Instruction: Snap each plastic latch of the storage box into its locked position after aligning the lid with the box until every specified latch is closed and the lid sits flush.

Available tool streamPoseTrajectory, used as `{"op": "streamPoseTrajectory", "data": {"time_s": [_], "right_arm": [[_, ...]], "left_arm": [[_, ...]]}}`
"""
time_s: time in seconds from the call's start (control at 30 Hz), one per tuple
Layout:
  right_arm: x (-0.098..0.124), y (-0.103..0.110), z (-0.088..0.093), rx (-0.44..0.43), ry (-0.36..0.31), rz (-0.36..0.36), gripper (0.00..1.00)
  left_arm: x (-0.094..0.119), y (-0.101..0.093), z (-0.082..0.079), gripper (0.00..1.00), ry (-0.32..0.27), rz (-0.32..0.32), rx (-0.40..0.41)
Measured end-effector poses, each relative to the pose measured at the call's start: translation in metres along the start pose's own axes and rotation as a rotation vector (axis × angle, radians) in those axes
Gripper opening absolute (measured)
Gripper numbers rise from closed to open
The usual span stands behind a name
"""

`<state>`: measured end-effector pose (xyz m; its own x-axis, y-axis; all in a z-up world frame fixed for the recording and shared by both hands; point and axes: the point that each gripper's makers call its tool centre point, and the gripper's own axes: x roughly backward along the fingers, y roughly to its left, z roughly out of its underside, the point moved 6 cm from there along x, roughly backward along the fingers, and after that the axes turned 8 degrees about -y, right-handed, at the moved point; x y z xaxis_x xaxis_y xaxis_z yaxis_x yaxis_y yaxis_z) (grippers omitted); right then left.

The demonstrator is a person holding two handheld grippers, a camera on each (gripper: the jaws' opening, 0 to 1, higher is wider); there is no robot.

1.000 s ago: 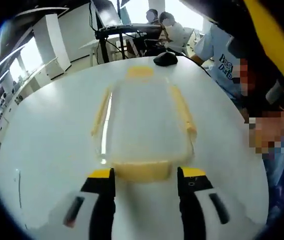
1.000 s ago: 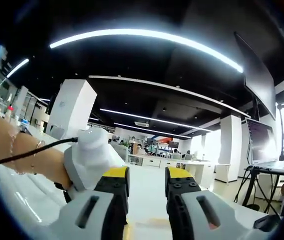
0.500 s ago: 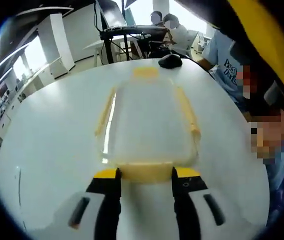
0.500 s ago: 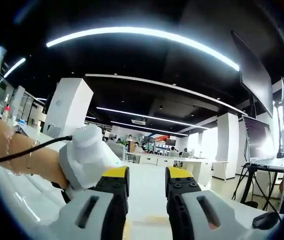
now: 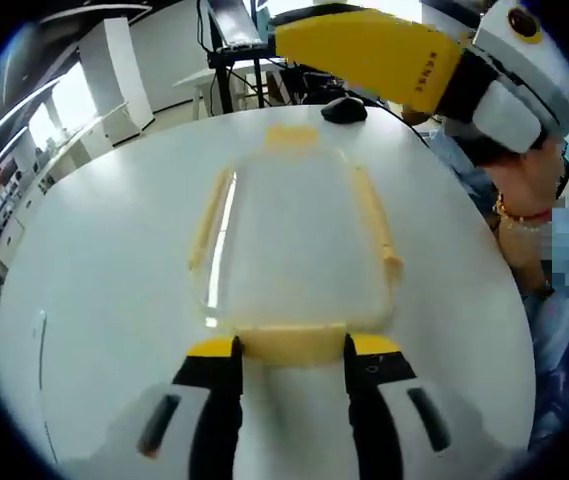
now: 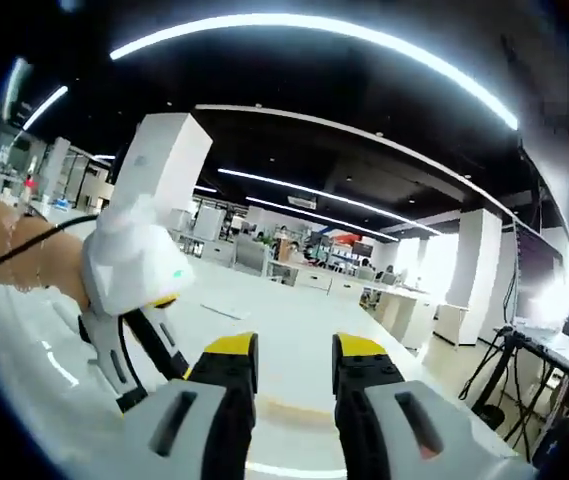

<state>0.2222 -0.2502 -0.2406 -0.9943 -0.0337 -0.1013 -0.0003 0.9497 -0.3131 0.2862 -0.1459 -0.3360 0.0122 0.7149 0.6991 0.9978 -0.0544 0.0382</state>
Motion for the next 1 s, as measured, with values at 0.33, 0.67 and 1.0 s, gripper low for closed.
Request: {"op": "streamPoseTrajectory", "data": {"time_s": [0.33, 0.67, 1.0], "right_arm": [[-0.022, -0.033, 0.044, 0.166, 0.311, -0.297, 0.20], [-0.025, -0.068, 0.096, 0.116, 0.564, -0.383, 0.02], [-0.013, -0.076, 0.115, 0.173, 0.674, -0.436, 0.03]], "left_arm": [[0.007, 0.002, 0.006, 0.40, 0.034, -0.006, 0.005], [0.014, 0.004, 0.013, 0.40, 0.055, 0.003, 0.027], [0.016, 0.005, 0.014, 0.40, 0.076, 0.023, 0.020]]}}
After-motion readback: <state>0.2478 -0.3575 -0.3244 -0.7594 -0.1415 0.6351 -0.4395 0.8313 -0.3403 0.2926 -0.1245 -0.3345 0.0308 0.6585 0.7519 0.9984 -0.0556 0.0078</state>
